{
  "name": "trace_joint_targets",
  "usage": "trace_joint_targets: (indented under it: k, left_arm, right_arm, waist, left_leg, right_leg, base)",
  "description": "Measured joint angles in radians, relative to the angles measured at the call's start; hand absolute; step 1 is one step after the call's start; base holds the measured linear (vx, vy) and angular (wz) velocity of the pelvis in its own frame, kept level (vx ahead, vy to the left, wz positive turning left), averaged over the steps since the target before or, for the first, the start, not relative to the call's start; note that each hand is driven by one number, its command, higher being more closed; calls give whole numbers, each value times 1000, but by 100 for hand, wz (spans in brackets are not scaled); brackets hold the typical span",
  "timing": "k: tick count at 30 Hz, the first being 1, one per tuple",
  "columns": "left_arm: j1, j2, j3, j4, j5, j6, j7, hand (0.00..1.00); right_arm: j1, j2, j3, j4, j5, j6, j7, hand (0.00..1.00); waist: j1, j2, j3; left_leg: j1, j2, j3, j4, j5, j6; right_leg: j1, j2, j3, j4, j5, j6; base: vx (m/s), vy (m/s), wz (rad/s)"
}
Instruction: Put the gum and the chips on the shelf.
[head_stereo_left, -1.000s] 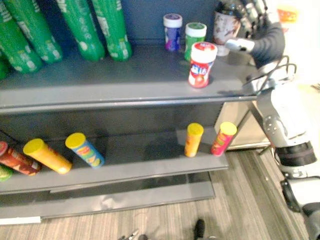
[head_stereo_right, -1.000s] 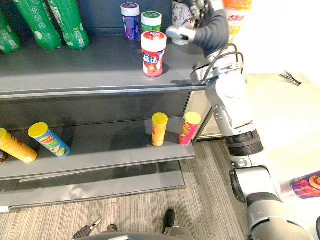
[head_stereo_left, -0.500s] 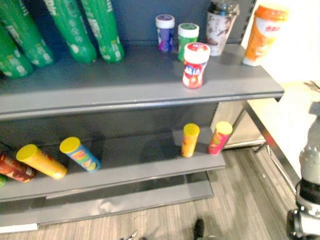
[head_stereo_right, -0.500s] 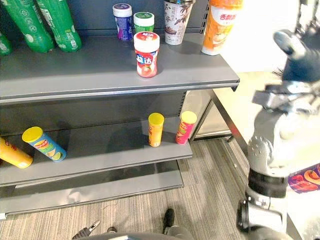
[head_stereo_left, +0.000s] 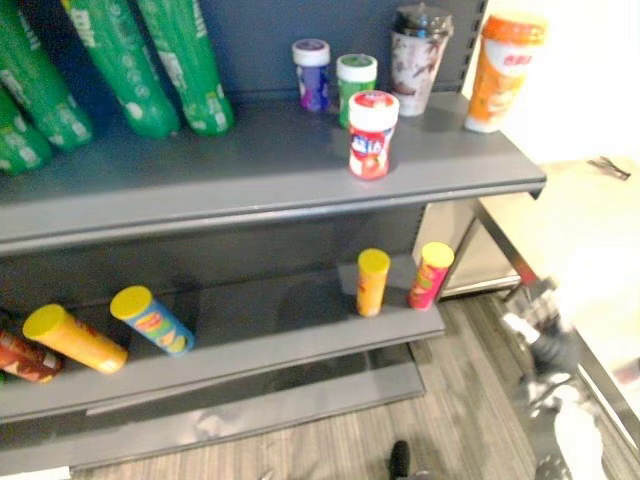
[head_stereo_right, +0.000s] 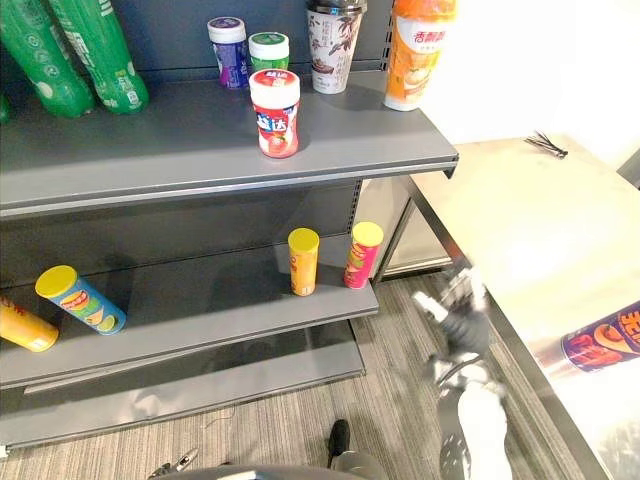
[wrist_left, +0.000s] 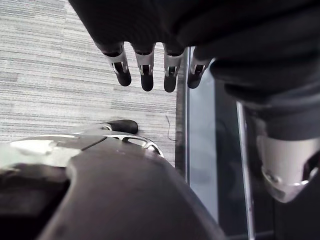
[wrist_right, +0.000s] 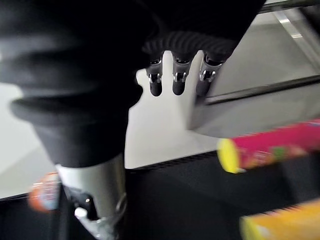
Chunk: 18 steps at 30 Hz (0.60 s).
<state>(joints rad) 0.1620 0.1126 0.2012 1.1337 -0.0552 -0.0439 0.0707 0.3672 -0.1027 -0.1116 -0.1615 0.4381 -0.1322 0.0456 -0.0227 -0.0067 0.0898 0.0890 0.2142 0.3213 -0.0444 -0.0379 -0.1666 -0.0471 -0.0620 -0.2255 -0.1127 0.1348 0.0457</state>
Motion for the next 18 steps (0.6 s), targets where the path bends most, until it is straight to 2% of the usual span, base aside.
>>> trace_joint_targets:
  k: [4, 6, 9, 16, 18]
  left_arm:
    - [-1, -2, -8, 0, 1, -2, -8, 0]
    - [-2, -2, -15, 0, 2, -2, -10, 0]
    - [-2, -1, -24, 0, 2, -2, -22, 0]
    - [-2, 1, -47, 0, -3, -3, -30, 0]
    - [-1, 1, -47, 0, -11, -9, -30, 0]
  right_arm:
    - [18, 2, 18, 211, -7, 28, 60, 0]
    - [-10, 2, 10, 382, -7, 43, 75, 0]
    - [-43, 2, -2, 608, -8, 67, 72, 0]
    - [-107, 4, -57, 895, -10, 76, 45, 0]
    - [-110, 4, -59, 933, -87, 73, 23, 0]
  waist:
    - [1, 14, -8]
    - [2, 14, -9]
    - [3, 16, -10]
    - [5, 23, -13]
    - [6, 24, -13]
  left_leg:
    - [0, -8, -1, 3, -4, 3]
    - [0, -10, -2, 6, -6, 5]
    - [1, -12, -4, 13, -13, 6]
    - [2, -17, -6, 13, -15, 8]
    - [2, -17, -6, 12, -16, 8]
  right_leg:
    - [2, -9, 0, 0, 0, 3]
    - [4, -12, -1, 0, 0, 5]
    - [10, -15, -2, 0, -2, 8]
    - [15, -21, -10, 0, -4, 11]
    - [16, -22, -10, 0, -4, 11]
  base:
    - [23, 27, 1]
    - [0, 0, 0]
    - [18, 15, 2]
    - [12, 8, 3]
    - [0, 0, 0]
